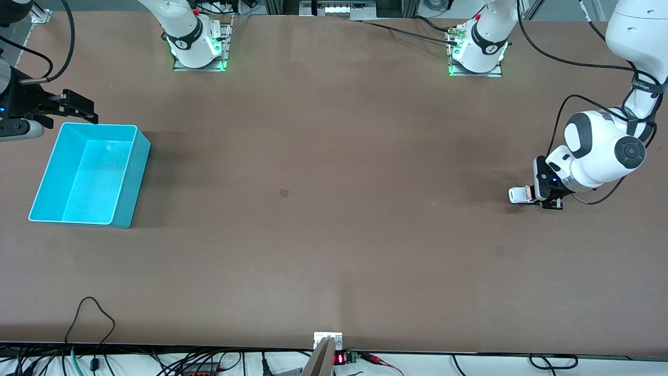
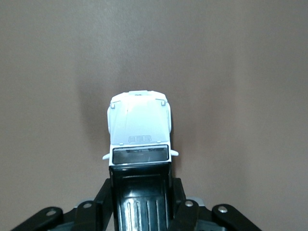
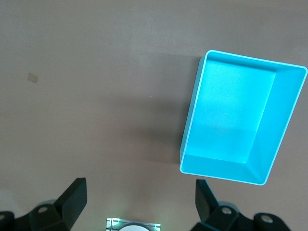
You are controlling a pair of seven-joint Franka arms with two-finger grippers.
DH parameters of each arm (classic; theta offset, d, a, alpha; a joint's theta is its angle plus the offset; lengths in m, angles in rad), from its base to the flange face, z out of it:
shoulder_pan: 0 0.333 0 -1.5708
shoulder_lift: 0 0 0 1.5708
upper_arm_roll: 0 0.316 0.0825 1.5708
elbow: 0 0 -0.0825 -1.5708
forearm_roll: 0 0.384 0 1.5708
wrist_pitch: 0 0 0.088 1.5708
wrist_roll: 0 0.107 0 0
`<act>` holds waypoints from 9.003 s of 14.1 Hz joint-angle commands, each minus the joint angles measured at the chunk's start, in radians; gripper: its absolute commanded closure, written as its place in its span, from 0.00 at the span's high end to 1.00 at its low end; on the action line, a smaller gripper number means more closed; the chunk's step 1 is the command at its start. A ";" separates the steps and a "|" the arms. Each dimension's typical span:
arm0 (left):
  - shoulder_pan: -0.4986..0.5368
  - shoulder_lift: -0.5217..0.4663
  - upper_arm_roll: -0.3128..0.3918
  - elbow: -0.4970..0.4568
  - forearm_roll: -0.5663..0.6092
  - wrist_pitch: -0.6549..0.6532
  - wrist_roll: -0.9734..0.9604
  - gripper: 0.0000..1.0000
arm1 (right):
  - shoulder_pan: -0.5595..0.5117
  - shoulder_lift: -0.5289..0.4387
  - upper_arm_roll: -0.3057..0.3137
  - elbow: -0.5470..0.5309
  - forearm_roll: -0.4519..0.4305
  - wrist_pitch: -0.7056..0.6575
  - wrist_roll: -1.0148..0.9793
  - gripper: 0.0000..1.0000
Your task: Wind and store white jeep toy
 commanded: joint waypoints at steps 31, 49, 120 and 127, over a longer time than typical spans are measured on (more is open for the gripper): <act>0.126 -0.064 -0.144 0.081 0.123 -0.235 0.080 1.00 | 0.006 0.004 -0.001 0.016 0.012 -0.006 0.008 1.00; 0.009 -0.245 -0.264 0.082 0.006 -0.296 0.069 1.00 | 0.004 0.004 -0.001 0.016 0.014 -0.007 0.010 1.00; -0.399 -0.409 0.192 0.514 -0.153 -0.839 -1.806 1.00 | 0.139 0.314 0.316 -0.623 -0.063 1.133 -1.021 1.00; -0.400 -0.423 0.187 0.501 -0.138 -0.864 -1.804 1.00 | 0.164 0.397 0.312 -0.563 -0.072 1.136 -0.993 1.00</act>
